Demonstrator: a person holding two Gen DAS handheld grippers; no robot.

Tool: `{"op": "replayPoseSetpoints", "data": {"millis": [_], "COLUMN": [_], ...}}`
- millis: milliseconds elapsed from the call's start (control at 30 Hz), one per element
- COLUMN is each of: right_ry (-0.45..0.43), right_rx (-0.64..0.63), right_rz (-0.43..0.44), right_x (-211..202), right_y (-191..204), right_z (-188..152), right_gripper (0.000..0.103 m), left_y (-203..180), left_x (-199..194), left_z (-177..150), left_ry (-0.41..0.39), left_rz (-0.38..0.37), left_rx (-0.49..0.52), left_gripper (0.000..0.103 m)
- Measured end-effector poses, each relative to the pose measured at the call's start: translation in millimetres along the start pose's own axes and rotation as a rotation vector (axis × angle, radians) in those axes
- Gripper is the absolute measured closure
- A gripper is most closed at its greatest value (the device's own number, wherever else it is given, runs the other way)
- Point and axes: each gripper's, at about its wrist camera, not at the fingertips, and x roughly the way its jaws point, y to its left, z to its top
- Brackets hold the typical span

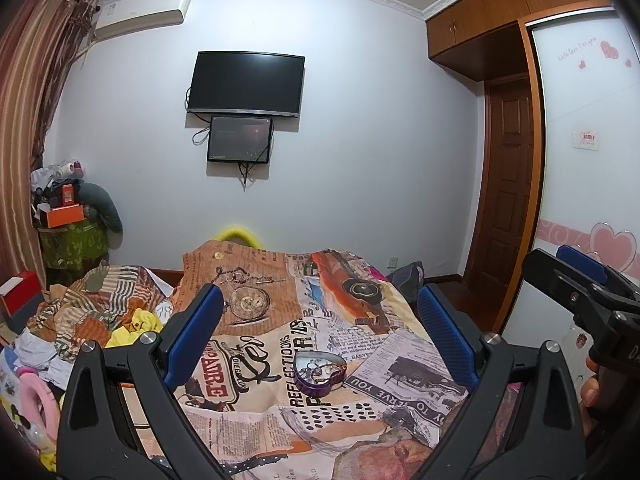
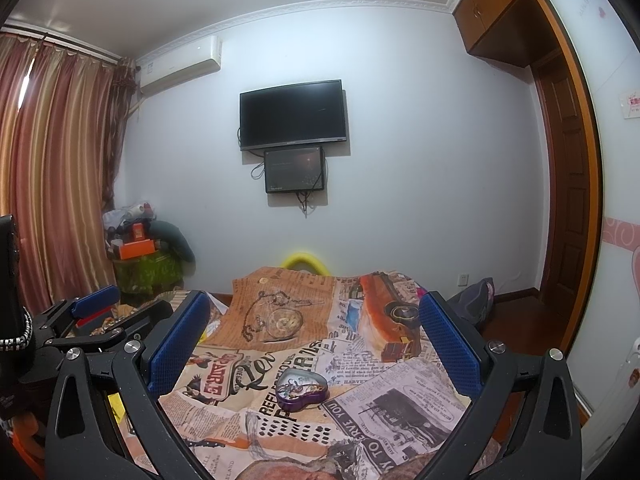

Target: Organize jewelry

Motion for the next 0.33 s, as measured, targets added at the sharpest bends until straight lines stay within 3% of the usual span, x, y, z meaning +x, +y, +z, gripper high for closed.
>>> {"op": "replayPoseSetpoints", "data": {"millis": [333], "right_ry": [0.021], "right_rx": [0.005], "right_rz": [-0.005], "right_x": [7.7], "right_y": [-4.3], "right_z": [-2.1], "right_gripper": [0.0], "left_y": [1.8], "left_x": [3.2], "left_z": [-1.9], "left_ry": [0.01], "left_rz": [-0.004], "left_rx": [-0.003], "left_gripper": [0.005]}}
